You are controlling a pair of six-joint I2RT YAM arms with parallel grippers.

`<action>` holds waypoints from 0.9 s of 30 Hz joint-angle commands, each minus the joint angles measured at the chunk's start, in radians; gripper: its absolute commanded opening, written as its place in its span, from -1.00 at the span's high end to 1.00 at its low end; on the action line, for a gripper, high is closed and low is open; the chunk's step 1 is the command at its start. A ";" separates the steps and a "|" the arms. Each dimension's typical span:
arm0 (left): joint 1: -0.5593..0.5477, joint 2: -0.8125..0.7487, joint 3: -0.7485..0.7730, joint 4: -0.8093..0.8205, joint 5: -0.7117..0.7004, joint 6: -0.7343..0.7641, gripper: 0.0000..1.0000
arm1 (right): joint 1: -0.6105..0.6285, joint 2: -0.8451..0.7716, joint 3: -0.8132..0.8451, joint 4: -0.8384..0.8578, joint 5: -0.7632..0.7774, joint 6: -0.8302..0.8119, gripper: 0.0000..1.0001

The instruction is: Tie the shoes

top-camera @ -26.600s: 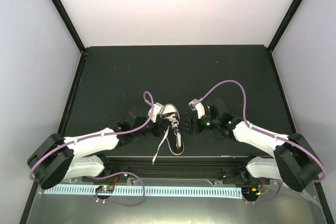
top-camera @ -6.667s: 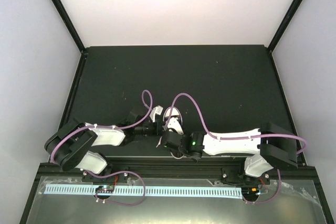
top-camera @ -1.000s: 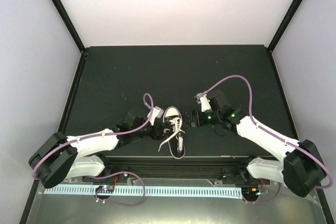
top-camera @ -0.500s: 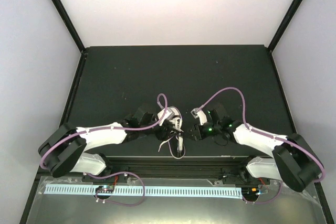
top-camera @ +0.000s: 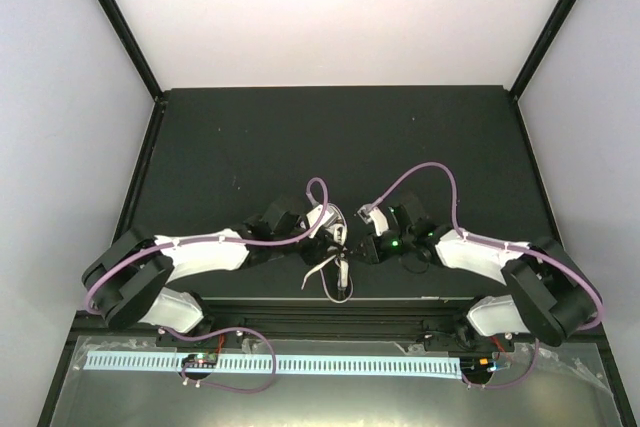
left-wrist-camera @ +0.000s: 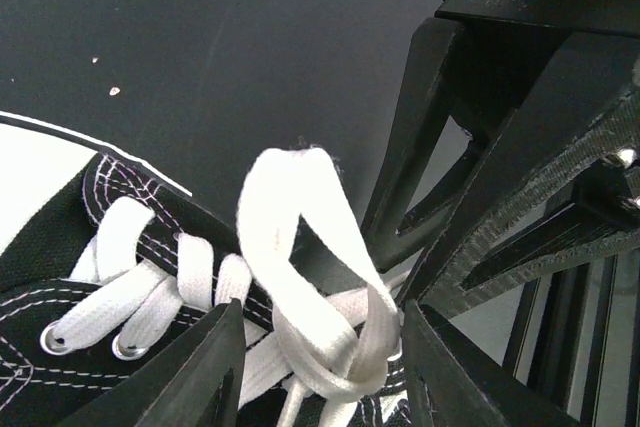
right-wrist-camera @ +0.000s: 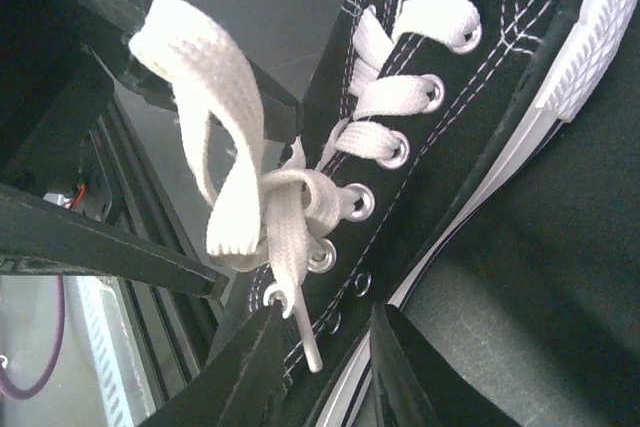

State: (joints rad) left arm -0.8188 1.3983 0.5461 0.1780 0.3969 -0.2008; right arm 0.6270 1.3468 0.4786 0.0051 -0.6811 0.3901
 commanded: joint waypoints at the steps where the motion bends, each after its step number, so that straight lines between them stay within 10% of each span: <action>1: -0.008 0.021 0.043 -0.003 -0.026 0.023 0.14 | -0.002 0.023 0.024 0.045 -0.004 -0.013 0.53; 6: -0.010 0.038 0.044 -0.001 -0.039 0.016 0.26 | -0.002 0.023 0.022 0.041 0.031 -0.005 0.96; 21: -0.013 0.052 0.075 0.001 -0.066 -0.013 0.38 | -0.003 -0.137 -0.091 -0.121 0.273 0.153 0.97; 27: -0.010 0.010 0.064 -0.002 -0.109 -0.090 -0.08 | -0.004 -0.165 -0.078 -0.176 0.290 0.151 0.77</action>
State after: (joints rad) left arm -0.8265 1.4406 0.5896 0.1722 0.3336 -0.2314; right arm 0.6270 1.2091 0.3893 -0.1230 -0.4274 0.5301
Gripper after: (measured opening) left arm 0.467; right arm 0.041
